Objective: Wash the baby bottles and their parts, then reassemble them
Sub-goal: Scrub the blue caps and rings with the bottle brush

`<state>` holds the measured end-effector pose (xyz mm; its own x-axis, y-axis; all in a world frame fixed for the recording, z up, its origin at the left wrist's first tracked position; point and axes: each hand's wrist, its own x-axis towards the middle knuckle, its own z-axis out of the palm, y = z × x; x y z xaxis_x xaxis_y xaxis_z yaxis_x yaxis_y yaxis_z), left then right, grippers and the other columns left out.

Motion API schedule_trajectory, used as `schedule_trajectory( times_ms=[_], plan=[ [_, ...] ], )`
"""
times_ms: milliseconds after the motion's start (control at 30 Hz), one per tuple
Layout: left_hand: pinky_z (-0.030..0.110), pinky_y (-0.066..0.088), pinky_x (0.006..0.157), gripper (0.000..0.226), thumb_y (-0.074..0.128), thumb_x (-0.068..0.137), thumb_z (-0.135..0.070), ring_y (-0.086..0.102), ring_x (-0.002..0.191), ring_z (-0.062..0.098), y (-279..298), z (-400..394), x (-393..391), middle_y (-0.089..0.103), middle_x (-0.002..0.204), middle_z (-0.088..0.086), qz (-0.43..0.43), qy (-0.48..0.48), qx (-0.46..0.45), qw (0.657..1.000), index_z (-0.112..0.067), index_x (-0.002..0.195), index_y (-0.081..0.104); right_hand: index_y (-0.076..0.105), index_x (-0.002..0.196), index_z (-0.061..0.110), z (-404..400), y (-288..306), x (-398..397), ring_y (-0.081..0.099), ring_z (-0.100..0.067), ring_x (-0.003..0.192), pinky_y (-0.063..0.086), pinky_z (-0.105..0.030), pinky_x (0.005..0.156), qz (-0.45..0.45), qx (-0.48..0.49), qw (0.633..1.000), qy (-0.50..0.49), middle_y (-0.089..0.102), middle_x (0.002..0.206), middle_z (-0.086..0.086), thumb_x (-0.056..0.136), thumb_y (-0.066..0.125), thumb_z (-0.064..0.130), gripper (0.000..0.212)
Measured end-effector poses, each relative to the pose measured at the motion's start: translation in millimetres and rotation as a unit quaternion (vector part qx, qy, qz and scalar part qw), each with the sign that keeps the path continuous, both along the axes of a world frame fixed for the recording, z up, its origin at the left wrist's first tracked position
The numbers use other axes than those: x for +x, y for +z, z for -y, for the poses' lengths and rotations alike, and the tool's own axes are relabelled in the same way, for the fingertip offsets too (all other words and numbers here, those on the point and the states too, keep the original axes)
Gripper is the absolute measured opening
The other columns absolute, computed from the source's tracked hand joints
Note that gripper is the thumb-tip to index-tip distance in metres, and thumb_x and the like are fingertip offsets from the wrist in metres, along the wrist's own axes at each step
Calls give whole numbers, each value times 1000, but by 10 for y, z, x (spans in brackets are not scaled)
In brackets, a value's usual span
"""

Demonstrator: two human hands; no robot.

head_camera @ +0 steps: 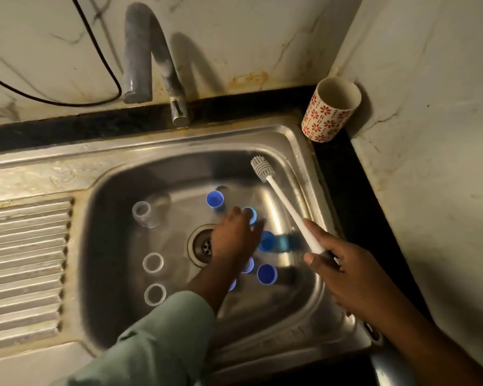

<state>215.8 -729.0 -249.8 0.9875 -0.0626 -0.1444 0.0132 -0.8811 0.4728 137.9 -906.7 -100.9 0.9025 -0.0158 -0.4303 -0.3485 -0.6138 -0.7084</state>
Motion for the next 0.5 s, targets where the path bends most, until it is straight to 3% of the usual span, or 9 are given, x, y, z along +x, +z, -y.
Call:
schedule_trajectory(
  times_ms=[67,167,267,333,367,400,433,467,500],
  plan=[
    [40,45,83,42,61,93,-44,53,115,36,71,-234,251,51,131,10,21,37,36,998,-22,128,57,34,142,49,-20,-34,40,55,-6,53,44,-12,49,8,-6,1000,7,63,89,-20,94,58,31,57],
    [46,39,104,81,72,84,-49,38,133,39,77,-392,634,26,155,14,-100,-6,142,985,-32,152,31,36,142,47,-134,-134,97,62,-6,77,43,-5,56,-3,-14,999,33,65,95,3,95,57,32,54],
    [44,37,107,66,67,92,-34,38,137,36,-20,-406,753,35,153,12,-152,-47,183,970,-27,150,37,35,145,42,-259,-216,61,58,2,83,43,-5,62,-25,-18,997,66,60,98,14,96,56,32,54],
    [41,44,102,47,63,95,-20,51,128,34,-35,-450,743,53,141,11,-151,-4,122,981,-19,140,51,34,146,42,-291,-222,19,59,1,88,45,-9,70,-21,-26,996,79,63,102,10,95,56,32,56],
    [38,48,96,39,66,93,-17,59,118,32,0,-478,720,62,129,10,-150,65,29,986,-14,131,59,34,145,43,-281,-205,-1,59,2,87,45,-8,70,-17,-28,996,81,63,101,10,95,58,31,57],
    [34,53,87,30,71,90,-14,64,105,30,85,-517,684,68,112,9,-150,168,-117,967,-9,119,65,36,143,44,-266,-168,-23,59,2,85,45,-7,67,-6,-34,996,83,63,99,10,94,60,31,57],
    [29,55,74,23,75,88,-10,63,89,28,189,-543,639,68,95,8,-152,281,-297,900,-4,109,68,37,142,45,-233,-129,-39,60,2,83,46,-7,66,10,-44,995,89,64,98,11,92,62,30,57],
    [25,55,62,20,74,88,-6,60,77,26,321,-574,562,65,85,8,-159,370,-460,791,-1,106,66,38,141,46,-190,-69,-70,62,1,82,48,-10,68,27,-57,993,101,65,97,10,92,63,30,58],
    [24,57,61,24,72,90,-6,58,73,24,448,-610,477,62,86,10,-175,425,-579,674,0,112,63,38,141,46,-147,-8,-96,63,-2,82,51,-14,71,41,-70,989,122,66,96,9,91,63,31,58]
  ],
)
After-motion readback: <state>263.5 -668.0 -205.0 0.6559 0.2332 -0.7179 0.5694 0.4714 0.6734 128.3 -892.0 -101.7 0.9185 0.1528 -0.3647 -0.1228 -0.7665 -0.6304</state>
